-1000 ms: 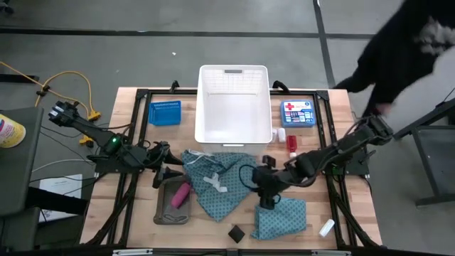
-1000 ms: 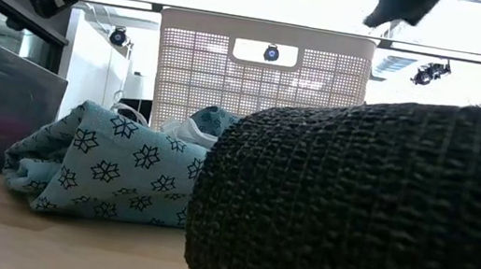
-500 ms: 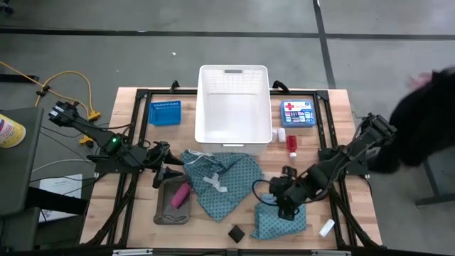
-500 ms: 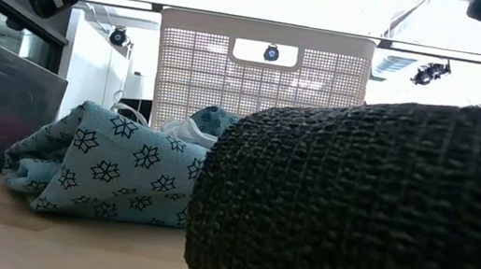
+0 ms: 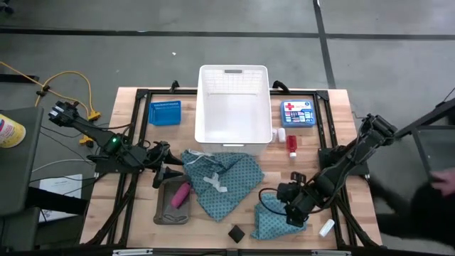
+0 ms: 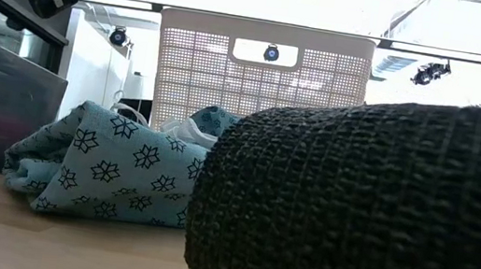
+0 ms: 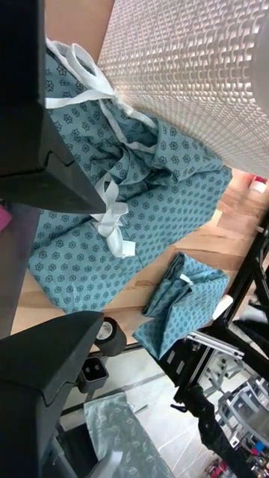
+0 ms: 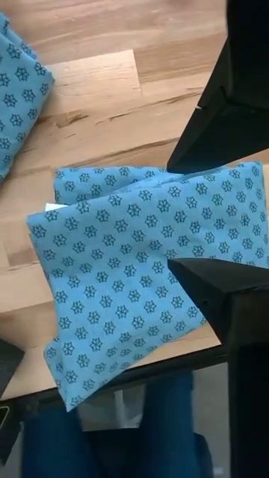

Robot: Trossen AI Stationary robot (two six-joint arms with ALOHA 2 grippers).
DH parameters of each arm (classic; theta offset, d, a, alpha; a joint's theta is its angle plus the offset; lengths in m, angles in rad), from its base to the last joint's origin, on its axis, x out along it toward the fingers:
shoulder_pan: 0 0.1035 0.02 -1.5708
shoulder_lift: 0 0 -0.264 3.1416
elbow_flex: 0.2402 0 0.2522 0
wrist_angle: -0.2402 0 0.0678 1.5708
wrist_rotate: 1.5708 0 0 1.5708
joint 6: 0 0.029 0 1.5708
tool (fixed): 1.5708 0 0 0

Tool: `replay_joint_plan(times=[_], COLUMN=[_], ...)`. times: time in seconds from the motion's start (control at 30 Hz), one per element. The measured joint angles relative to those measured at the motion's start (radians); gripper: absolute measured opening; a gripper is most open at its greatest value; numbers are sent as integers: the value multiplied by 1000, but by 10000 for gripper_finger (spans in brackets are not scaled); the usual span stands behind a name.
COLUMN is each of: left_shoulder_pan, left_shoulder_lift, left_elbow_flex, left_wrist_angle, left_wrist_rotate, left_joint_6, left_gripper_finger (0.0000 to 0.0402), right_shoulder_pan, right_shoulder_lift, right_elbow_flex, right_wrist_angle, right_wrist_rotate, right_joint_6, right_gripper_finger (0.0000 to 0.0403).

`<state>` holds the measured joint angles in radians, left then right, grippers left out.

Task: Pick & place medical supplies in basket/bin
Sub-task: Put the white gauze into the black bin

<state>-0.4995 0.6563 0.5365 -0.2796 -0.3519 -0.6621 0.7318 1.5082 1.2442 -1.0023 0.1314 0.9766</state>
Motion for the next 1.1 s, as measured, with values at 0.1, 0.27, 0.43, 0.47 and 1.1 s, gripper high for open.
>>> replay_joint_plan(times=[0.1, 0.27, 0.43, 0.47, 1.1], left_shoulder_pan=[0, 0, 0, 0, 0], left_shoulder_lift=[0, 0, 0, 0, 0], left_elbow_flex=[0, 0, 0, 0, 0], left_wrist_angle=[0, 0, 0, 0, 0], left_wrist_rotate=[0, 0, 0, 0, 0], left_joint_6=[0, 0, 0, 0, 0], left_gripper_finger=[218, 218, 218, 218, 218], right_shoulder_pan=[16, 74, 162, 179, 260], right_shoulder_lift=[0, 0, 1, 1, 6], right_elbow_flex=[0, 0, 0, 0, -49], right_wrist_angle=[0, -12, -15, -17, -106], right_wrist_rotate=[-1, -4, -4, -7, -266], right_joint_6=[13, -60, -119, -123, -235], right_gripper_finger=[183, 183, 183, 183, 183])
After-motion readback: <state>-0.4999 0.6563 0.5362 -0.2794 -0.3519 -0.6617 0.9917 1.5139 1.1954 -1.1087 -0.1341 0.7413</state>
